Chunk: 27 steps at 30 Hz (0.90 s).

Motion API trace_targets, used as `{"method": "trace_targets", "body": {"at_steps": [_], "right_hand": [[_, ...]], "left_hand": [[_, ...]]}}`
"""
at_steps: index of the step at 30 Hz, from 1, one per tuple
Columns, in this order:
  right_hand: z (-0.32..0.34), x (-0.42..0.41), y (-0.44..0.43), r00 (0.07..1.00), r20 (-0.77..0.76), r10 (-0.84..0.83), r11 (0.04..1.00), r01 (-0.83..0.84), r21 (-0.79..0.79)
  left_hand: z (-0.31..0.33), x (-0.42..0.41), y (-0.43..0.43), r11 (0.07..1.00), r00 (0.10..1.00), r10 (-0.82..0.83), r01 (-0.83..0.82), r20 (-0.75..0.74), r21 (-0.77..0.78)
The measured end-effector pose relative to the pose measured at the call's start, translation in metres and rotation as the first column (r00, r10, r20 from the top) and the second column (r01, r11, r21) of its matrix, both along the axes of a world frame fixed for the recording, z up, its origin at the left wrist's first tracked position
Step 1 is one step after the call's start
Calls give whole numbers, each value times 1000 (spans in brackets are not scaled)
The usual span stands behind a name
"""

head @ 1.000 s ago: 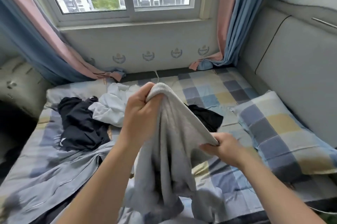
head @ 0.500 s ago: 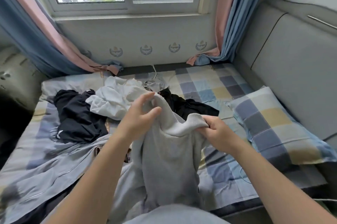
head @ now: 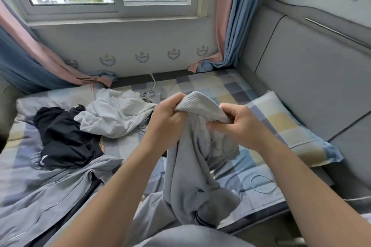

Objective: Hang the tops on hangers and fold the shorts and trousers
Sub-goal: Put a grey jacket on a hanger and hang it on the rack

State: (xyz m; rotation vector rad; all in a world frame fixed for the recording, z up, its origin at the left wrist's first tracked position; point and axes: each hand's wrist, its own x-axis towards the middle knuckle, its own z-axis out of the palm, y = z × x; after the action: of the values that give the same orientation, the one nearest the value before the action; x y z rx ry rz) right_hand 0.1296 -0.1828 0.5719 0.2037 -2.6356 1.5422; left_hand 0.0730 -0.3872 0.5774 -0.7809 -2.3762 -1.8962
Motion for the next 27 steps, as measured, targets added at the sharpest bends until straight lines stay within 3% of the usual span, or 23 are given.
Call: {"method": "trace_targets", "body": {"at_steps": [6, 10, 13, 17, 19, 22, 24, 27], "right_hand": [[-37, -3, 19, 972, 199, -128, 981, 96, 166], [-68, 1, 19, 912, 325, -252, 967, 225, 119], [-68, 0, 18, 902, 353, -247, 967, 255, 25], [-37, -6, 9, 935, 266, -236, 957, 271, -100], [-17, -7, 0, 945, 233, -232, 942, 278, -189], [11, -8, -14, 943, 229, -241, 896, 307, -321], [27, -8, -21, 938, 259, -229, 860, 320, -397], [42, -6, -28, 916, 320, -242, 805, 373, -461]], "left_hand": [[58, -14, -8, 965, 998, 53, -45, -23, 258], [69, -26, -22, 949, 992, 123, -108, -32, 295], [58, -37, -31, 955, 980, 199, -188, -26, 230], [32, -43, -35, 962, 963, 268, -267, -16, 61], [14, -39, -35, 978, 978, 208, -209, -25, -21], [-12, -22, -32, 973, 996, -52, 66, 71, -221], [-21, -5, -24, 955, 972, -175, 207, 160, -215], [-29, 18, -9, 978, 993, -108, 115, 50, -172]]}}
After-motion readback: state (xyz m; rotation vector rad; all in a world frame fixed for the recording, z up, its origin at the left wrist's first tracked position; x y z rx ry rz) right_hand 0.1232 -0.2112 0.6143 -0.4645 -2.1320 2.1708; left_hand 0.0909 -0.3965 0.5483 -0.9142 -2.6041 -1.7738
